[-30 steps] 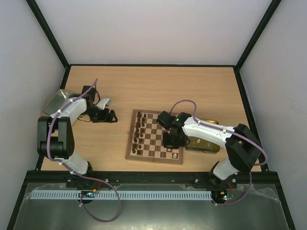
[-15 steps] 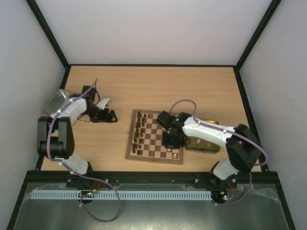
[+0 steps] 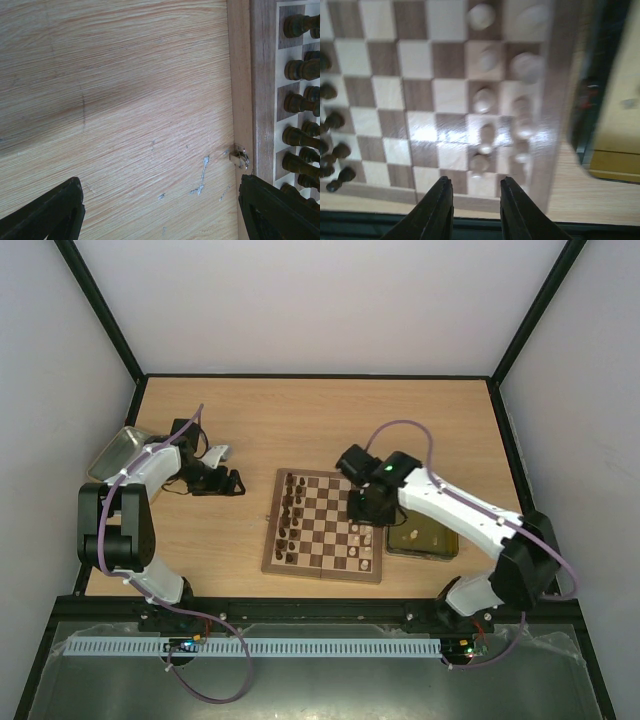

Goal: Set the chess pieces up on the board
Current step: Place the chess piece on the chessboard, then pick up the chess piece from the storage box.

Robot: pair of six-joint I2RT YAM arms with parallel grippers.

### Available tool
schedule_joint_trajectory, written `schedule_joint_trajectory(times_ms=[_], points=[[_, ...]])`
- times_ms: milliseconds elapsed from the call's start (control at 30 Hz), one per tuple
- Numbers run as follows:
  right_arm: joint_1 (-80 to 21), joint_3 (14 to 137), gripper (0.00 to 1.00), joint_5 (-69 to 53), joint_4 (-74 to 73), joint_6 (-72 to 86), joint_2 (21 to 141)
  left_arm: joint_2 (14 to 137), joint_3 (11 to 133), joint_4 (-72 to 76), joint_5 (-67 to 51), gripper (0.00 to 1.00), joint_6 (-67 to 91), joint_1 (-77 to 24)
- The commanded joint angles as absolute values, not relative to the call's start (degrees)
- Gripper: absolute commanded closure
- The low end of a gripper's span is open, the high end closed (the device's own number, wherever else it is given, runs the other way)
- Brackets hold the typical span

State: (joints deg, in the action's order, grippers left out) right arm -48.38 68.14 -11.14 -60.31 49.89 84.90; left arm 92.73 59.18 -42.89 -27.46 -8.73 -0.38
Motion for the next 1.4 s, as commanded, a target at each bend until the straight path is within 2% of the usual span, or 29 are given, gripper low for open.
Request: schedule_joint_trajectory(times_ms=[0,233,467,1000,1367], points=[[-40.14,65.54,0.75,-6.25,-67.07,49.17,78.51,93.16,58.7,-43.57,-28.13,0.15,-8.95,-0.87],[-28.29,54.56,0.74,-7.65,-62.79,47.45,72.66,93.09,58.7,-43.5,-28.04,0.15,-8.89,-0.97],[-23.04,48.38,0.74,-9.49,-58.55,44.17,73.34,92.6,58.65,-43.42,-27.77,0.15,-8.7,-0.97],[-11.79,47.21,0.74,-14.04,-53.48,36.64,79.03,92.02,58.55,-43.42,-27.51,0.15,-8.75,-0.89],[-11.14,46.59,0.77,-14.91,-51.19,35.05,81.41,92.37,58.54,-43.39,-27.51,0.15,-8.72,-0.83]])
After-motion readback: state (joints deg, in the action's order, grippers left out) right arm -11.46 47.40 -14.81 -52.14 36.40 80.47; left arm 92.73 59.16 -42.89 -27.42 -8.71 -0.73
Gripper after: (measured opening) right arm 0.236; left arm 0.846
